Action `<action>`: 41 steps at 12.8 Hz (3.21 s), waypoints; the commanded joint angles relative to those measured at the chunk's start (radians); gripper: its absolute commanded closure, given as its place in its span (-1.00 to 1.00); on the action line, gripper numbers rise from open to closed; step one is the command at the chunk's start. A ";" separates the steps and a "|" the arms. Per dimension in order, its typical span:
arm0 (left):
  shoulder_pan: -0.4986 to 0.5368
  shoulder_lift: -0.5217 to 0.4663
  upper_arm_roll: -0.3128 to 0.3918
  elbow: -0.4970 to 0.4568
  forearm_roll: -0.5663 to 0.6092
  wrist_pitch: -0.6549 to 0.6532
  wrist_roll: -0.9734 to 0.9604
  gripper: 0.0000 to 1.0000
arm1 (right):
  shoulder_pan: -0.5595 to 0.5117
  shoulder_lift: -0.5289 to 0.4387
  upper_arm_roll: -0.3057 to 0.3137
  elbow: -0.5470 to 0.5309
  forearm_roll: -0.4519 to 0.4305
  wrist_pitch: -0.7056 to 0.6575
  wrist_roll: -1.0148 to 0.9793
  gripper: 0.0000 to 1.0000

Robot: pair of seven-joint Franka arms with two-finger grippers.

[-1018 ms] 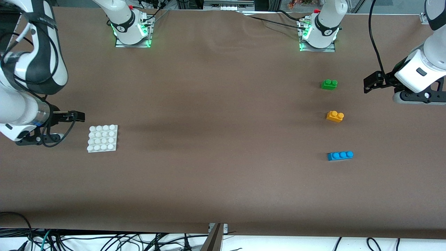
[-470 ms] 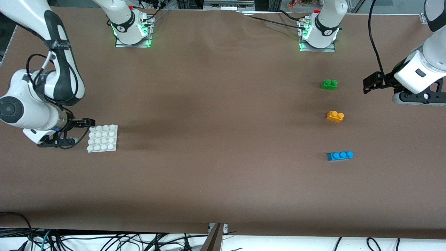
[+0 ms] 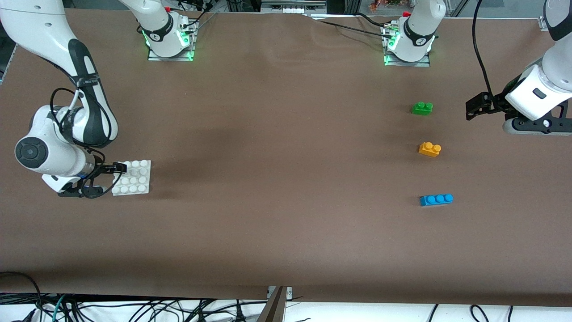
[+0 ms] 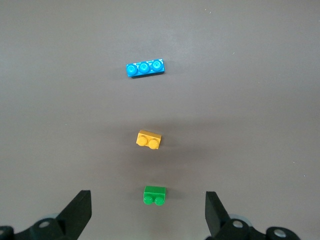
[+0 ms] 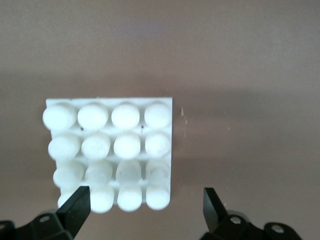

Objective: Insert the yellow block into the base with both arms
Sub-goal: 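Reach the right gripper down to the white base plate, then close the right gripper on the edge of the white base plate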

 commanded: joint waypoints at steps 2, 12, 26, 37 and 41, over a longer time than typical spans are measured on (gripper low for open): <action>0.002 0.012 0.000 0.032 0.009 -0.018 0.009 -1.00 | -0.005 0.017 0.007 0.002 0.021 0.030 0.011 -1.00; 0.002 0.014 0.000 0.030 0.009 -0.018 0.009 -1.00 | 0.001 0.053 0.012 0.002 0.047 0.064 0.010 -1.00; 0.003 0.014 0.000 0.030 0.009 -0.018 0.009 -1.00 | 0.004 0.095 0.016 0.000 0.056 0.093 -0.001 -1.00; 0.003 0.014 0.000 0.030 0.009 -0.018 0.011 -1.00 | 0.007 0.095 0.018 0.000 0.056 0.084 -0.005 -1.00; 0.003 0.014 0.000 0.030 0.009 -0.018 0.012 -1.00 | 0.007 0.093 0.019 -0.001 0.056 0.075 -0.005 -1.00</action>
